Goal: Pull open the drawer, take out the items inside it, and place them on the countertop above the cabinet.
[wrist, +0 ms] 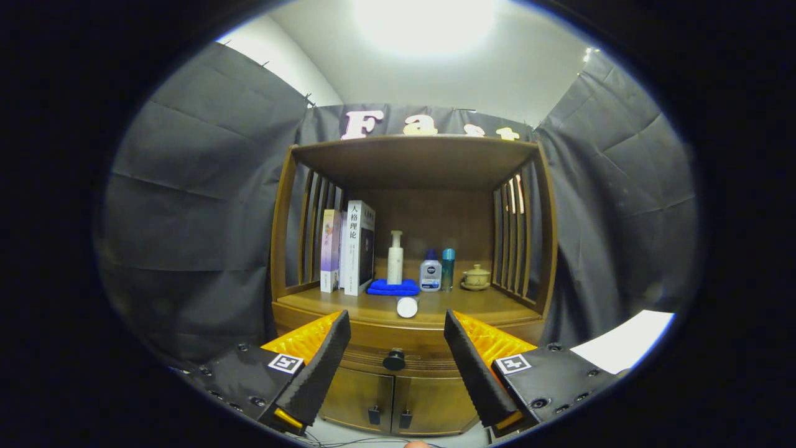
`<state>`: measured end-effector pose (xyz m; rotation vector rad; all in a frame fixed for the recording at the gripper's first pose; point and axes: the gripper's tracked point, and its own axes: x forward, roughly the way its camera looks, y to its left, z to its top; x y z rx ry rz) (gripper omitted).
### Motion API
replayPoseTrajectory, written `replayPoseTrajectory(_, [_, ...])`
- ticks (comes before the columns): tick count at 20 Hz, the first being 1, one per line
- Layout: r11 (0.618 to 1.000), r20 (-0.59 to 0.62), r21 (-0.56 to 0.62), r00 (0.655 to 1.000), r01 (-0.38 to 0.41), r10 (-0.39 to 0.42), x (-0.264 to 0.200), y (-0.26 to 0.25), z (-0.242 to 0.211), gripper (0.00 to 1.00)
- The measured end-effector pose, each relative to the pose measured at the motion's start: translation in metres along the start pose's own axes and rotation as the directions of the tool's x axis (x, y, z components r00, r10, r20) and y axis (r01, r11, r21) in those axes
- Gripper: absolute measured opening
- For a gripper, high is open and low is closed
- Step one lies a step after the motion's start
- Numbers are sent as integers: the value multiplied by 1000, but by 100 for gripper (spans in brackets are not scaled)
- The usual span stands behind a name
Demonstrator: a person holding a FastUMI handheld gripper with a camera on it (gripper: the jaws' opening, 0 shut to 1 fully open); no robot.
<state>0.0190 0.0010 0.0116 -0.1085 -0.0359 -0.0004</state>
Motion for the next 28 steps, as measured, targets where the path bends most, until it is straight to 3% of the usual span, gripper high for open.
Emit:
replayPoseTrajectory(10, [999, -17, 22, 999, -28, 29, -46, -7, 3, 96])
replayPoseTrajectory(28, [997, 33, 73, 999, -16, 14, -42, -5, 17, 96])
